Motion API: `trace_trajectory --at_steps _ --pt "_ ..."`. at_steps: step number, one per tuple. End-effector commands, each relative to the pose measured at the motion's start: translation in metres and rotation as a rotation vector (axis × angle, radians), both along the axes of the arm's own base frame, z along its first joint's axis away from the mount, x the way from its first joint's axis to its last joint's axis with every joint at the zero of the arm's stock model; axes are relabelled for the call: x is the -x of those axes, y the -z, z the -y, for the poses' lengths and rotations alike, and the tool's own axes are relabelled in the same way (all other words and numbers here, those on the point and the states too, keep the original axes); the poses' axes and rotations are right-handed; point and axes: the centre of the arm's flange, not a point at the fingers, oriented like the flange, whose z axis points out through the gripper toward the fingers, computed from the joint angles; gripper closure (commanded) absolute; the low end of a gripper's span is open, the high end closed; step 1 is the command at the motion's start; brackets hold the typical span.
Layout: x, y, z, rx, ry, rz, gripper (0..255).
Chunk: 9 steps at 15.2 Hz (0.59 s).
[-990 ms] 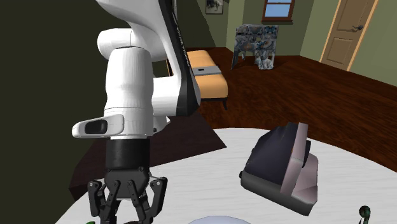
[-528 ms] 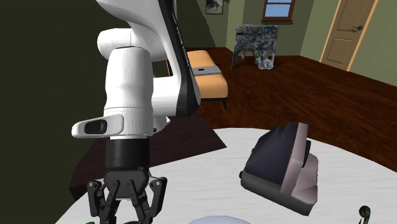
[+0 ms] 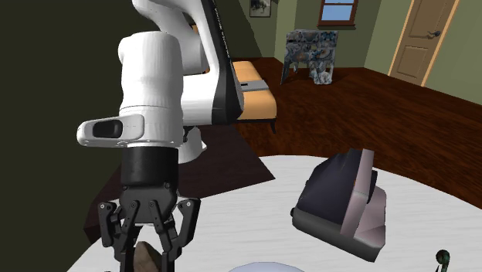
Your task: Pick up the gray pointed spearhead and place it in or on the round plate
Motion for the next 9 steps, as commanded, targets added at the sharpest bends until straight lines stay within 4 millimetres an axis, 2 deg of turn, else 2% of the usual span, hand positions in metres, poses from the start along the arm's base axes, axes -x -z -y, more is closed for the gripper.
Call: trace_trajectory --at_steps 1,9 --pt "0.000 -0.011 0.000 0.000 0.000 0.001 255" --pt "0.000 -0.052 0.000 0.000 0.000 0.001 255"
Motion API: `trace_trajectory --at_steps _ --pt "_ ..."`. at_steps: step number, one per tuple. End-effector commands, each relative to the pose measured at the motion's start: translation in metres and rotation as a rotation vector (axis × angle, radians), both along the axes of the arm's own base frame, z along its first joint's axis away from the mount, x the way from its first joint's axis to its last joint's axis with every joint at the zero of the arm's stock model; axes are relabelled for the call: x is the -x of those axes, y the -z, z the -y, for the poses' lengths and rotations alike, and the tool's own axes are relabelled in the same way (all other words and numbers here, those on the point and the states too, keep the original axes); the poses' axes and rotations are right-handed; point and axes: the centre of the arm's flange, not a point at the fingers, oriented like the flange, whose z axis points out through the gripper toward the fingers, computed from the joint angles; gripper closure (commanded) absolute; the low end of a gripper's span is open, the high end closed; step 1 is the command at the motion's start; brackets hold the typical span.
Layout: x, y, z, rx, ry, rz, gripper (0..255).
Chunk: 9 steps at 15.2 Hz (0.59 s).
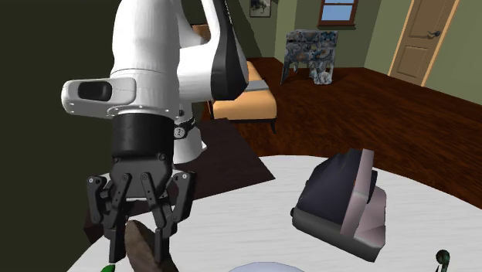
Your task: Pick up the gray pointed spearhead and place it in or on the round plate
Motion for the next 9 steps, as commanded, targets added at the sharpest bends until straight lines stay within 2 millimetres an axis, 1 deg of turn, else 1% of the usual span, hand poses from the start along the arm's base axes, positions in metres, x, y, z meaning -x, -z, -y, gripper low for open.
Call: trace_trajectory --at_steps 1,9 --pt "-0.009 -0.007 -0.008 0.000 0.000 0.000 255" --pt "-0.087 -0.024 -0.077 0.000 0.000 0.000 255"
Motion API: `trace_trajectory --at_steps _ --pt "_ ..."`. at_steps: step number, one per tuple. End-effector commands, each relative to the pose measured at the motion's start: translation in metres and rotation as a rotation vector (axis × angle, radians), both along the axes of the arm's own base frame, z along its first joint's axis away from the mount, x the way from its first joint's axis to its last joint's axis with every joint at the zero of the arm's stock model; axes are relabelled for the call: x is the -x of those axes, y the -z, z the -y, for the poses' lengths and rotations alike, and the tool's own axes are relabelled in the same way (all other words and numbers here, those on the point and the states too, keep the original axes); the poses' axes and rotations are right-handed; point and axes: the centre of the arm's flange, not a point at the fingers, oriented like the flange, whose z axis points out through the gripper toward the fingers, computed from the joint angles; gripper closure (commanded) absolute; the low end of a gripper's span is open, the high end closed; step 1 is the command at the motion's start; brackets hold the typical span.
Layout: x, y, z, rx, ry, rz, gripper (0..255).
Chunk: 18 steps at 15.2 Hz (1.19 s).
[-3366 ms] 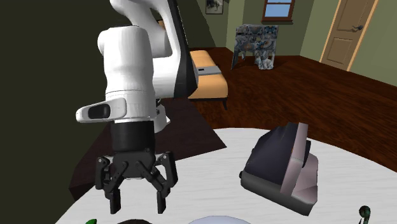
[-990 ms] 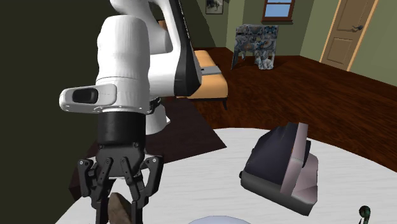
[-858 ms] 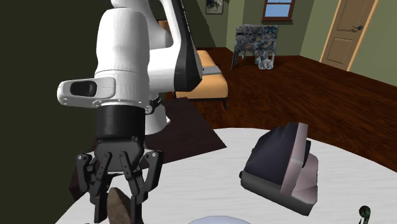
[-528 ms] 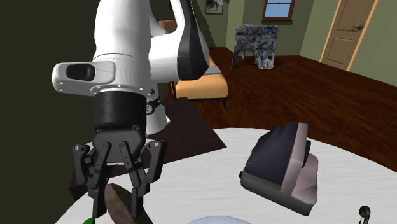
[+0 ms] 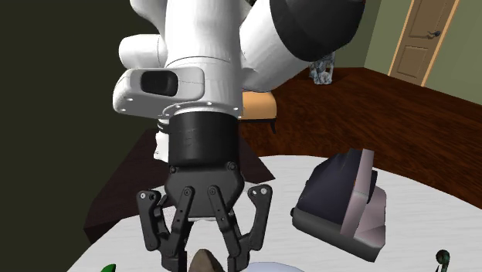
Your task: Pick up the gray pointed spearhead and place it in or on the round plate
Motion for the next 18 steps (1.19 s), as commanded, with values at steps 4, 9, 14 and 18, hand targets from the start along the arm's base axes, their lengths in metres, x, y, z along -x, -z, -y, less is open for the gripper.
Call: trace_trajectory --at_steps 4,9,14,18 --pt "-0.052 -0.012 -0.044 -0.004 0.003 -0.012 255" --pt "-0.061 0.007 -0.052 -0.004 0.003 -0.012 255" --pt "-0.061 0.033 -0.052 -0.004 0.003 -0.012 255" --pt "-0.061 0.054 -0.052 -0.004 0.003 -0.012 255"
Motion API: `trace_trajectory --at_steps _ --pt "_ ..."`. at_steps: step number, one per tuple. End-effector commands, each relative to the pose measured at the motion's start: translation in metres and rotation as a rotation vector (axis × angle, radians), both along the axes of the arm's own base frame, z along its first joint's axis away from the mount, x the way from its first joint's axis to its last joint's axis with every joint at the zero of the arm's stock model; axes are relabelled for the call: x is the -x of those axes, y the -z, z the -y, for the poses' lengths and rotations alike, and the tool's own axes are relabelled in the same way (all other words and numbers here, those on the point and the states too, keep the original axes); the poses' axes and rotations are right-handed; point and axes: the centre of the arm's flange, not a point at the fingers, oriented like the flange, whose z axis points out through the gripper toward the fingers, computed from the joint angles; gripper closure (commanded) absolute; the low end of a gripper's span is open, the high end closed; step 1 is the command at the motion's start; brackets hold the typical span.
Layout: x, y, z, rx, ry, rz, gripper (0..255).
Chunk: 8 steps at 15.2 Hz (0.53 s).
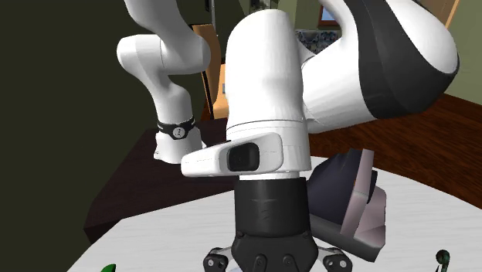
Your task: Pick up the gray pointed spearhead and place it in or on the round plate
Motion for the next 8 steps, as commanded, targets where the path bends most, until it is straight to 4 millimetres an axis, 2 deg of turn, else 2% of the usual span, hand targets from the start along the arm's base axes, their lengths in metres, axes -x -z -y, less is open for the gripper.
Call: trace_trajectory --at_steps 1,6,8 --pt "0.000 0.011 0.000 0.000 0.000 0.001 255" --pt "0.000 0.036 0.000 0.000 0.000 0.001 255" --pt "0.000 0.036 0.000 -0.001 0.000 0.001 255"
